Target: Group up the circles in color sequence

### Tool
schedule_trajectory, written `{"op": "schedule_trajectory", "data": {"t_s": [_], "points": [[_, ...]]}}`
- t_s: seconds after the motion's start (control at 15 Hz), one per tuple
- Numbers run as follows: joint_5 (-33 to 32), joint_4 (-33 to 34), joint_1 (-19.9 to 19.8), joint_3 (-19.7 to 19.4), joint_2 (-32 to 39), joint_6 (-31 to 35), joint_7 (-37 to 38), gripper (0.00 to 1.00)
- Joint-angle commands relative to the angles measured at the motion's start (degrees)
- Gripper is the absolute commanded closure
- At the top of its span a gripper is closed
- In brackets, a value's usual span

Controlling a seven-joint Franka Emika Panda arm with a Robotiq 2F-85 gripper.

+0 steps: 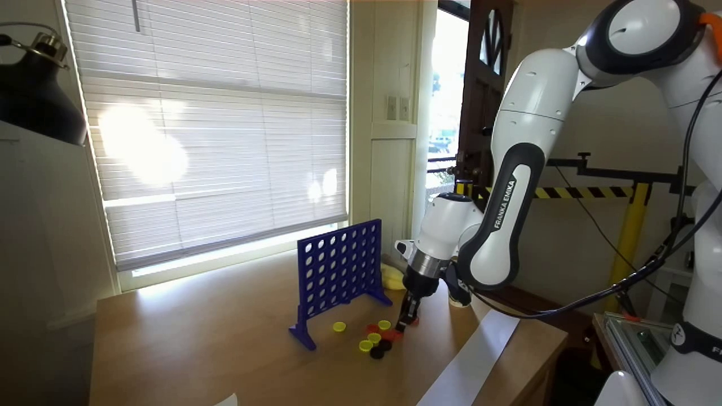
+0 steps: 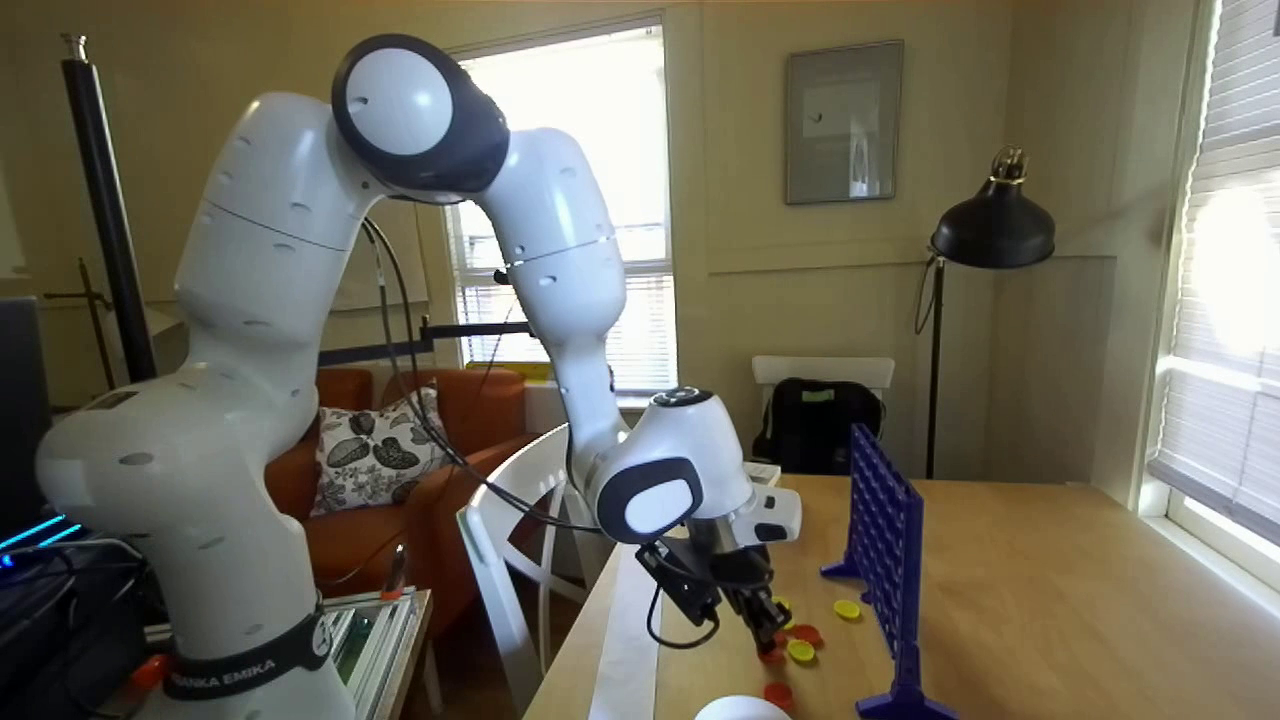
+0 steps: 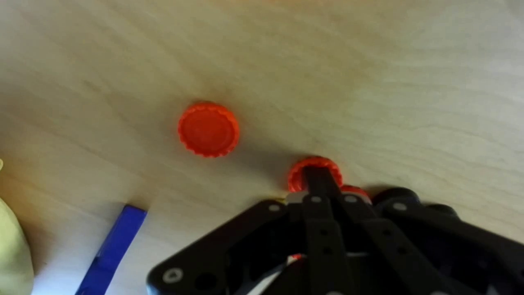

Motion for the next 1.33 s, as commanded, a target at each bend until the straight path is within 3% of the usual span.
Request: {"op": "schedule_trajectory", "data": {"t_s": [0.0,0.67,1.27], "points": [[0.9,1.0,-0.7,0.3,0.8,-3.3,-1.2,1.00],[-0.9,-0.5,6.2,-9.3,-4.6,-13.6,1.8,1.00],[-0.7,-0.7,8.0,-6.5,-4.9,-7.5,-0.2,1.00]]}}
